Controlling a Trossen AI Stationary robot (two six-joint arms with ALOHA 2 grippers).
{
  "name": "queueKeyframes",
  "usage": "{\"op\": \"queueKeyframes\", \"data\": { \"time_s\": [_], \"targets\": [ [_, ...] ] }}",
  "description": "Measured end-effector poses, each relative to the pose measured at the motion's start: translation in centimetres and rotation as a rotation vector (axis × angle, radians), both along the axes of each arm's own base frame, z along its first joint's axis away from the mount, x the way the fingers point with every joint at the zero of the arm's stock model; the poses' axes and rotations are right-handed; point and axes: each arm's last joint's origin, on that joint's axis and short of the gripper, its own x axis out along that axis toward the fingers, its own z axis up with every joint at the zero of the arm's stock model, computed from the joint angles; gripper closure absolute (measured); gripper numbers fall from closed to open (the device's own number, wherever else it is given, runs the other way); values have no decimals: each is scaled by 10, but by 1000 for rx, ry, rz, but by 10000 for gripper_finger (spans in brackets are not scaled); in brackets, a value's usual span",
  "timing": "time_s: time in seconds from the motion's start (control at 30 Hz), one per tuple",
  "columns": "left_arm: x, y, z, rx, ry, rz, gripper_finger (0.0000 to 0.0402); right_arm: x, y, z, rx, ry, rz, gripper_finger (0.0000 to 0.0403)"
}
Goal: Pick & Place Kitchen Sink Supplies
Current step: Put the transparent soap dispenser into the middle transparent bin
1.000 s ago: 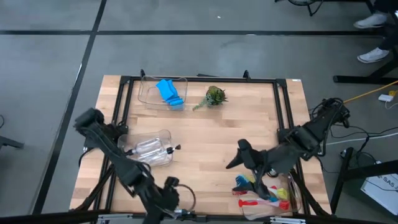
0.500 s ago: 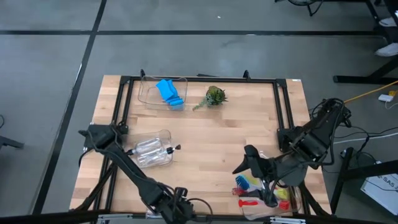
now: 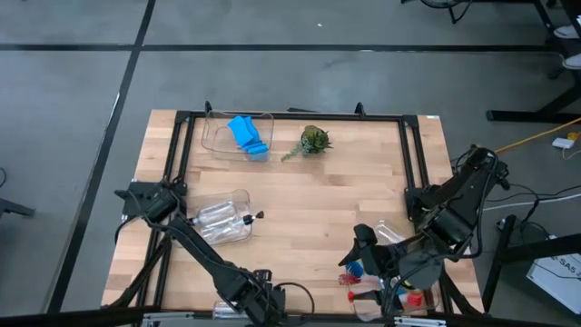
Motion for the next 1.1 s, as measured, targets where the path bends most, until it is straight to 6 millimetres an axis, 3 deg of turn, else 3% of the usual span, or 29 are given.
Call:
{"op": "queueKeyframes", "data": {
  "time_s": [0.2, 0.73, 0.87, 1.03, 1.1],
  "targets": [
    [4, -1, -2, -28, -20, 20, 173, 5, 5, -6, -18, 14, 4, 50],
    [10, -6, -34, -40, 65, -6, 175, 5, 5, -7, -25, 11, 6, 50],
    [9, -6, -37, -46, 91, -15, 202, 5, 5, -7, -25, 11, 6, 50],
    [8, -6, -37, -55, 113, -7, 276, 5, 5, -7, -25, 11, 6, 50],
    [8, -5, -36, -63, 118, 15, 275, 5, 5, -6, -24, 11, 6, 50]
  ]
}}
